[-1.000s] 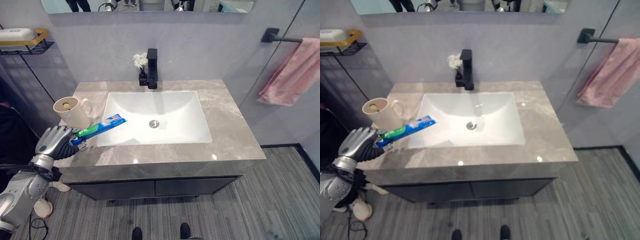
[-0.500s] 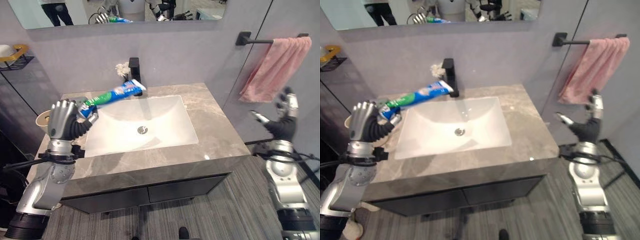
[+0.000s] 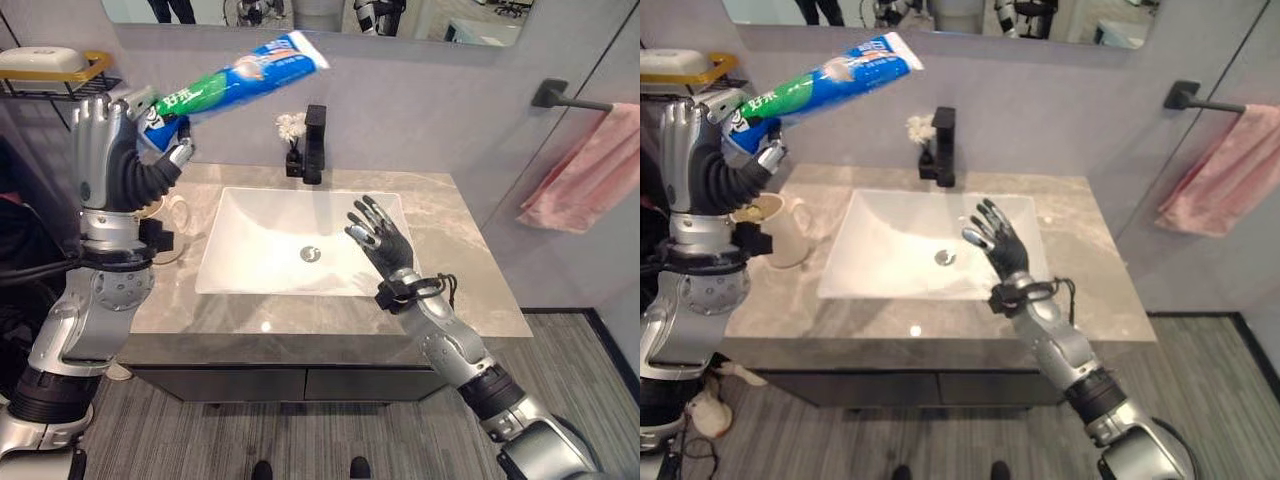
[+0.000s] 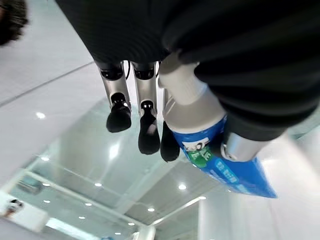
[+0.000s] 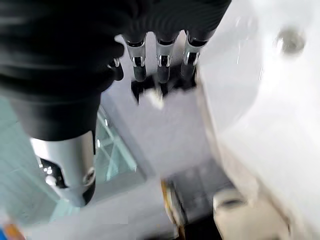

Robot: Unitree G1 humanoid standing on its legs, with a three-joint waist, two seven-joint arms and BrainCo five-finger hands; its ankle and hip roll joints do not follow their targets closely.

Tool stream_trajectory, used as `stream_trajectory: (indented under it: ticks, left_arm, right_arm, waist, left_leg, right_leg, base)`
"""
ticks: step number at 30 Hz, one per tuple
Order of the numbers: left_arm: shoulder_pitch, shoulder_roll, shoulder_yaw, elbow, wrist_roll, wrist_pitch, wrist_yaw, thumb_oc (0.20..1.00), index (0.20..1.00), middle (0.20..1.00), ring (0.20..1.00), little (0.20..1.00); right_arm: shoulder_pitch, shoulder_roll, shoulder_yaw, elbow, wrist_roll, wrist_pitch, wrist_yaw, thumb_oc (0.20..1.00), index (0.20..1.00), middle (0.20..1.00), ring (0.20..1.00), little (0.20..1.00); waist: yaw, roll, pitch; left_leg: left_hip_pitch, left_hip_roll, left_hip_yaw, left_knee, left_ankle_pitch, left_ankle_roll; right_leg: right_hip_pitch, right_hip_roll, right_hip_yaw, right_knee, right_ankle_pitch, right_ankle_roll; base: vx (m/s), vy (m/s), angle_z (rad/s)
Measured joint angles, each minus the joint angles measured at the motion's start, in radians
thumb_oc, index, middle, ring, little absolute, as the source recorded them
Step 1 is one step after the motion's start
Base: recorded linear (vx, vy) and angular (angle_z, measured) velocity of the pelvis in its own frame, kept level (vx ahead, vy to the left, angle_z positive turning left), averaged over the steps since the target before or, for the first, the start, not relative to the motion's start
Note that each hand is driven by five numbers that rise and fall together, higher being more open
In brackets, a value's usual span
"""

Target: Put brush and paste in cup on sink, flatten towel.

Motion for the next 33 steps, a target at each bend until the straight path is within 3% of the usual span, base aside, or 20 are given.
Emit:
stream_trajectory:
  ticks: [4,7,11,17,23,28,33]
  left_arm:
    - [-0.032,-0.007,-0.072,-0.014,0.000,-0.034,0.000,0.200,0.200,0.200,0.200,0.200]
    - [-0.049,-0.013,-0.130,-0.021,-0.003,-0.078,-0.005,0.200,0.200,0.200,0.200,0.200]
    - [-0.048,-0.015,-0.134,-0.033,-0.005,-0.114,-0.013,0.200,0.200,0.200,0.200,0.200]
    - [-0.046,-0.017,-0.159,-0.037,-0.044,-0.118,-0.037,0.200,0.200,0.200,0.200,0.200]
    - [-0.018,-0.060,-0.167,-0.044,-0.093,-0.157,-0.057,0.200,0.200,0.200,0.200,0.200]
    - [0.049,-0.129,-0.167,-0.051,-0.130,-0.161,-0.082,0.200,0.200,0.200,0.200,0.200]
    - [0.075,-0.136,-0.167,-0.051,-0.131,-0.160,-0.082,0.200,0.200,0.200,0.200,0.200]
  right_arm:
    - [-0.093,0.043,0.002,-0.004,0.028,-0.014,0.054,1.000,1.000,1.000,1.000,1.000]
    - [-0.138,0.040,0.006,-0.025,0.029,-0.061,0.090,1.000,1.000,1.000,1.000,1.000]
    - [-0.174,0.038,0.006,-0.052,0.028,-0.108,0.095,1.000,1.000,1.000,1.000,1.000]
    - [-0.224,0.041,0.006,-0.096,0.029,-0.140,0.100,1.000,1.000,1.000,1.000,1.000]
    - [-0.231,0.050,0.008,-0.190,0.046,-0.151,0.121,1.000,1.000,1.000,1.000,1.000]
    - [-0.216,0.072,0.007,-0.190,0.047,-0.169,0.131,1.000,1.000,1.000,1.000,1.000]
    - [-0.211,0.089,0.006,-0.190,0.048,-0.179,0.123,1.000,1.000,1.000,1.000,1.000]
  waist:
    - [-0.003,0.006,0.004]
    - [-0.004,0.010,0.007]
    - [-0.004,0.019,0.013]
    - [-0.003,0.023,0.014]
    - [-0.003,0.030,0.010]
    - [-0.004,0.049,-0.005]
    - [-0.004,0.052,-0.014]
  left_leg:
    - [0.001,0.000,0.001,0.000,0.000,0.000]
    - [0.002,0.000,0.002,0.000,0.000,0.000]
    - [0.002,0.001,0.003,0.000,0.000,0.000]
    - [0.002,0.001,0.004,0.000,0.000,0.000]
    - [0.002,0.000,0.005,0.000,0.000,0.000]
    - [0.000,0.001,0.006,0.000,0.000,0.000]
    - [0.000,0.001,0.006,0.000,0.000,0.000]
  right_leg:
    - [0.001,0.000,0.001,0.000,-0.001,-0.002]
    - [0.000,0.000,0.001,0.000,-0.001,-0.002]
    - [0.000,0.001,0.002,0.000,-0.001,-0.002]
    - [-0.001,0.001,0.003,0.000,-0.002,-0.003]
    - [-0.001,0.000,0.003,0.000,-0.002,-0.004]
    - [-0.004,0.002,0.004,0.000,-0.001,-0.005]
    - [-0.006,0.003,0.005,0.000,0.000,-0.006]
  base:
    - [0.00,0.000,0.00]
    - [0.00,0.000,0.00]
    - [0.02,0.004,0.00]
    - [0.01,0.002,0.00]
    - [0.01,-0.004,0.00]
    - [0.00,0.000,0.00]
    - [0.00,0.000,0.00]
